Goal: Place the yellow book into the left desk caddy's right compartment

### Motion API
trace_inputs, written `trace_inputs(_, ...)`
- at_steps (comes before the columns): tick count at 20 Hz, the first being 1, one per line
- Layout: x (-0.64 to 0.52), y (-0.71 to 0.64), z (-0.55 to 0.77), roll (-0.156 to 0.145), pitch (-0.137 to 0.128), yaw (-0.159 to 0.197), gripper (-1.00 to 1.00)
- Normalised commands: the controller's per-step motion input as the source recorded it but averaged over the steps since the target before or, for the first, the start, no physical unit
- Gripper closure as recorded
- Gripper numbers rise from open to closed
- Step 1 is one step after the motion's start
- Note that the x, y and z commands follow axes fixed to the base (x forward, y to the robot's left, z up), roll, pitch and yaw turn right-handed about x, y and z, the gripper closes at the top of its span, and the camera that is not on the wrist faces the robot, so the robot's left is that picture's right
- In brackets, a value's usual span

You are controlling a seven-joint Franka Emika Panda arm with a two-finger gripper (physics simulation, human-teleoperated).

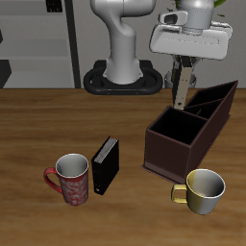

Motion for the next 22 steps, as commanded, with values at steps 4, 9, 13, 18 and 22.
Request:
trace_inputs(4, 0.13, -0.01, -0.13, -0.012, 0.031, -0.004, 1.00)
trace_inputs(9, 0.05, 0.15, -0.20, 0.032, 0.018, 0.019, 1.00)
trace_inputs(13, 0.10, 0.02, -0.26, 0.007, 0.037, 0.007, 1.00)
trace_inputs(18, 0.04, -0.01, -0.29, 0.004, 0.027, 0.015, 1.00)
trace_inputs(22, 0.00, -0.06, -0.21, -0.009, 0.026, 0.001, 1.00)
